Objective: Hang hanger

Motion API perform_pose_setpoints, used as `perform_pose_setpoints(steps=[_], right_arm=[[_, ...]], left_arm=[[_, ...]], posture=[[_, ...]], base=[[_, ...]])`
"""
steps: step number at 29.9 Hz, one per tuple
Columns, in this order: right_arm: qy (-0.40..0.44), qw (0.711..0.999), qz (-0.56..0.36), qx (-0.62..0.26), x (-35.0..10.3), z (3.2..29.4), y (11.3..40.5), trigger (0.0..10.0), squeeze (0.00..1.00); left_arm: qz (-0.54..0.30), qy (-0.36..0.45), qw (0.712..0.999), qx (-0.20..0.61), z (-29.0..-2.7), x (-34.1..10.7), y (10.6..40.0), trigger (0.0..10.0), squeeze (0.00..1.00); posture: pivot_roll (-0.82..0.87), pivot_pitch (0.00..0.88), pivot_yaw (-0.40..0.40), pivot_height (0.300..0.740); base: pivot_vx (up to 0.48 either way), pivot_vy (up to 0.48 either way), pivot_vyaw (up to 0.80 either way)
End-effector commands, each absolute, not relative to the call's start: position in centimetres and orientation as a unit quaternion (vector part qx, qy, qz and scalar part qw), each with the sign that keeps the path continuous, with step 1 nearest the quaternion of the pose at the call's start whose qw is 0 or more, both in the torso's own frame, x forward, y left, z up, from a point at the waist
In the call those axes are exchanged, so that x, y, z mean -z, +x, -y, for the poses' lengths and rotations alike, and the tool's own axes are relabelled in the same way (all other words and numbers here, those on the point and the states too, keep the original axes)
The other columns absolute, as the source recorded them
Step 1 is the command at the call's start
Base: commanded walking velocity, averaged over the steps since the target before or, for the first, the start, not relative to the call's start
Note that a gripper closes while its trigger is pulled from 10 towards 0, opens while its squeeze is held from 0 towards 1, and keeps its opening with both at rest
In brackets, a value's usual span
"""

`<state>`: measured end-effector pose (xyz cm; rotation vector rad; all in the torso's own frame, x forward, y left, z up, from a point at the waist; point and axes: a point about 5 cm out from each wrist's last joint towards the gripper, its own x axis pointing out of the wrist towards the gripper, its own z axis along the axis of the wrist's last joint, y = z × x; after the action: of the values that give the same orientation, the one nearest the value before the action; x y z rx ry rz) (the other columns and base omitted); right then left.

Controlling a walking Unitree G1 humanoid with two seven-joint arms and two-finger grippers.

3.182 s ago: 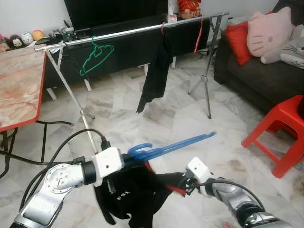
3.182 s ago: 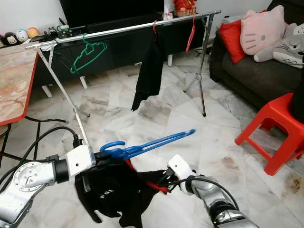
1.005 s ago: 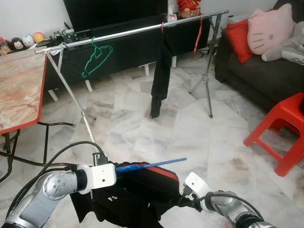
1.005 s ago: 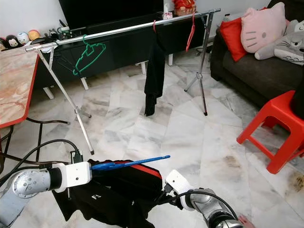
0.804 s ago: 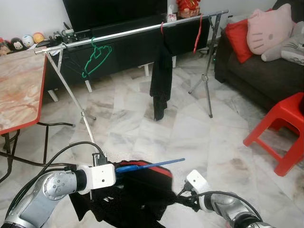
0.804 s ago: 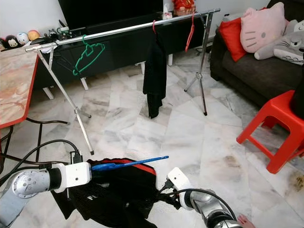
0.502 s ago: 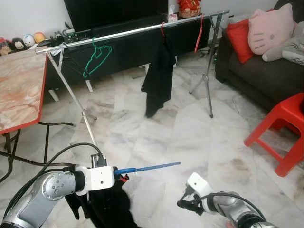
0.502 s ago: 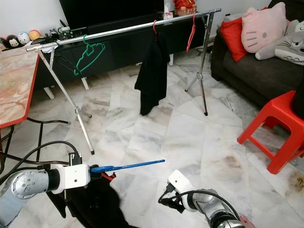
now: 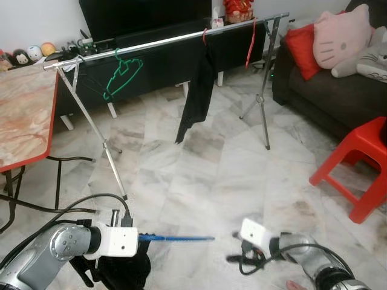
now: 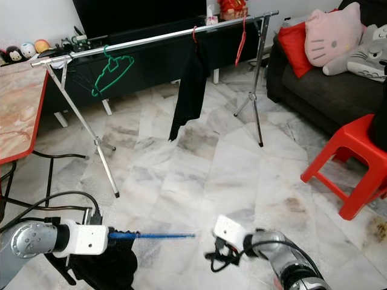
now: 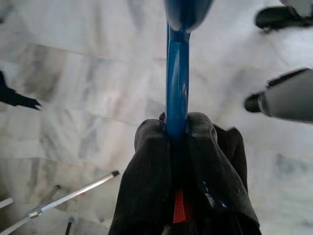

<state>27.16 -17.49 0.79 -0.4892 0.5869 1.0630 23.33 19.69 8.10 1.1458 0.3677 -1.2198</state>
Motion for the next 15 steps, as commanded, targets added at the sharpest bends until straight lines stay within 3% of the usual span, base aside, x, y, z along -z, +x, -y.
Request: perform_pose_setpoints(steps=[1, 3, 4, 9, 11, 15], right_arm=[[-0.2, 0.813, -0.211, -0.504, -2.6, 16.5, 28.2, 10.0, 0.0], [-0.19, 0.819, -0.198, -0.504, -3.0, 16.4, 28.4, 10.0, 0.0], [-0.154, 0.84, -0.17, -0.492, -4.0, 16.0, 29.1, 10.0, 0.0], [-0.138, 0.847, -0.158, -0.489, -4.4, 15.9, 29.3, 10.0, 0.0], [-0.12, 0.822, -0.162, -0.532, -4.3, 14.5, 29.0, 10.0, 0.0], [-0.131, 0.799, -0.173, -0.56, -4.2, 13.8, 28.8, 10.0, 0.0]], left_arm=[[-0.183, 0.518, 0.64, 0.537, -20.4, -8.2, 23.5, 10.0, 0.0], [-0.186, 0.516, 0.638, 0.54, -20.3, -8.1, 23.5, 10.0, 0.0], [-0.198, 0.507, 0.633, 0.55, -20.2, -7.9, 23.4, 10.0, 0.0], [-0.204, 0.503, 0.631, 0.554, -20.1, -7.9, 23.4, 10.0, 0.0], [-0.257, 0.449, 0.618, 0.592, -19.7, -9.1, 23.5, 10.0, 0.0], [-0.25, 0.415, 0.628, 0.609, -18.6, -10.7, 24.8, 10.0, 0.0]], posture=[[-0.09, 0.0, 0.097, 0.74], [-0.09, 0.0, 0.097, 0.74], [-0.09, 0.0, 0.098, 0.74], [-0.09, 0.0, 0.098, 0.74], [-0.08, 0.0, 0.101, 0.74], [-0.09, 0.0, 0.102, 0.74]], base=[[0.0, 0.0, 0.0], [0.0, 0.0, 0.0], [0.0, 0.0, 0.0], [0.0, 0.0, 0.0], [0.0, 0.0, 0.0], [0.0, 0.0, 0.0]])
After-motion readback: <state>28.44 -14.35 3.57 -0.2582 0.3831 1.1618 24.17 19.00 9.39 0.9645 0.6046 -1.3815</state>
